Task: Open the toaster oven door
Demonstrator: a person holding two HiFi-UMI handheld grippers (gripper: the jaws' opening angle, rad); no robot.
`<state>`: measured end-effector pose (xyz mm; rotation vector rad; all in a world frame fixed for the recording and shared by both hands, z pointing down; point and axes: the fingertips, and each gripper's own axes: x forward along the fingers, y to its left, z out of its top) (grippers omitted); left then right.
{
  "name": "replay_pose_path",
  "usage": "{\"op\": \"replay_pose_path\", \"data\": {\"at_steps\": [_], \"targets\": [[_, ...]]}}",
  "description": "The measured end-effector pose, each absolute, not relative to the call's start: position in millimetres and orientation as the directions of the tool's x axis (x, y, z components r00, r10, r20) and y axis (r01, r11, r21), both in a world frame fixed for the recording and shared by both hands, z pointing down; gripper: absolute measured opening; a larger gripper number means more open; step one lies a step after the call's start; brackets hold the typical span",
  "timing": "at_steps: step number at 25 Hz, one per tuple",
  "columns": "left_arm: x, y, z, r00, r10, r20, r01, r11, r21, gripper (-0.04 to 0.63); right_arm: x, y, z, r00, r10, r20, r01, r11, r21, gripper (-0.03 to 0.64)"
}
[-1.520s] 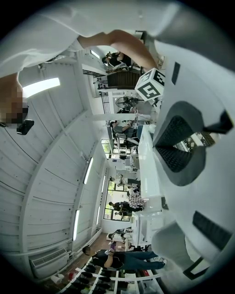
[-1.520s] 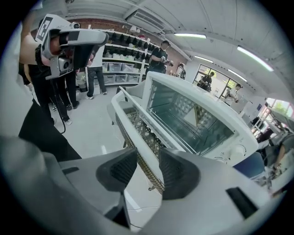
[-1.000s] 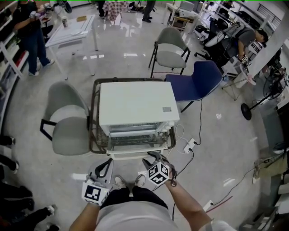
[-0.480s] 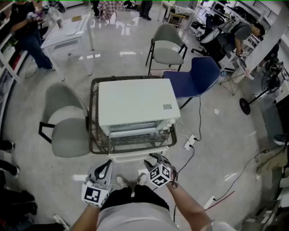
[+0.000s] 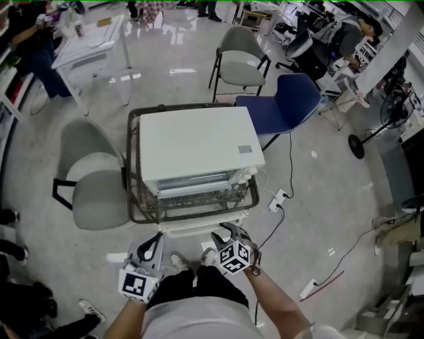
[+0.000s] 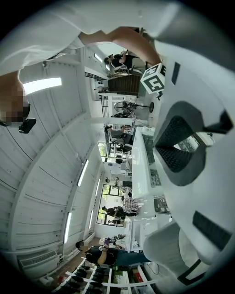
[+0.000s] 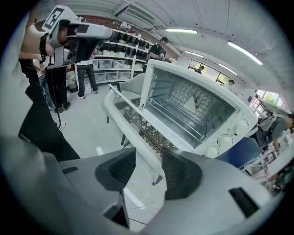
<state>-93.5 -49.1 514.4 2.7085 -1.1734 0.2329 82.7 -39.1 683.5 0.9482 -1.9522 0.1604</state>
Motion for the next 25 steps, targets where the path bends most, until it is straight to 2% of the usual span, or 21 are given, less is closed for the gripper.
{"op": "replay_pose_path", "data": {"at_steps": [25], "targets": [[-84.1, -51.3, 524.3, 0.713, -0.666, 0.219, -0.697, -0.705, 0.128, 0.017, 82.6, -36.5, 686.9, -0.24, -0.543, 0.805, -0.704, 0.668, 0.241, 0.184]]}}
